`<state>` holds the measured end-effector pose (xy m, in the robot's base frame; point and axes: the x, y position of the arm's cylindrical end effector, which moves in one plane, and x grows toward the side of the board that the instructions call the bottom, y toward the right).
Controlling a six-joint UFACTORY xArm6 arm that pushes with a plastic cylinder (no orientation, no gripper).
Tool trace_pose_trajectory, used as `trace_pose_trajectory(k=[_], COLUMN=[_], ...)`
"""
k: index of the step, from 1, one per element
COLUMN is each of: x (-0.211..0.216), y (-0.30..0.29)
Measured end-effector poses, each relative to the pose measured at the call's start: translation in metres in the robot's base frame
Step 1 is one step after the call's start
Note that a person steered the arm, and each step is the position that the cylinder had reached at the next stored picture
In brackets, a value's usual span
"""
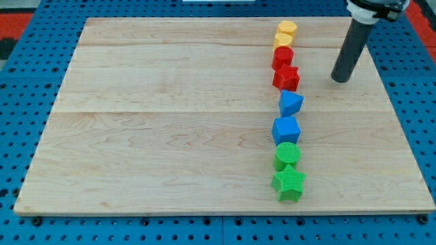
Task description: Push the red star towards the center
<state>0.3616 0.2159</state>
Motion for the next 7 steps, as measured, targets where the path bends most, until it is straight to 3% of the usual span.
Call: trace_pose_trajectory(k=[3, 6, 7], x=[0.029, 0.013, 0.013], y=[-0.098, -0.134, -0.215])
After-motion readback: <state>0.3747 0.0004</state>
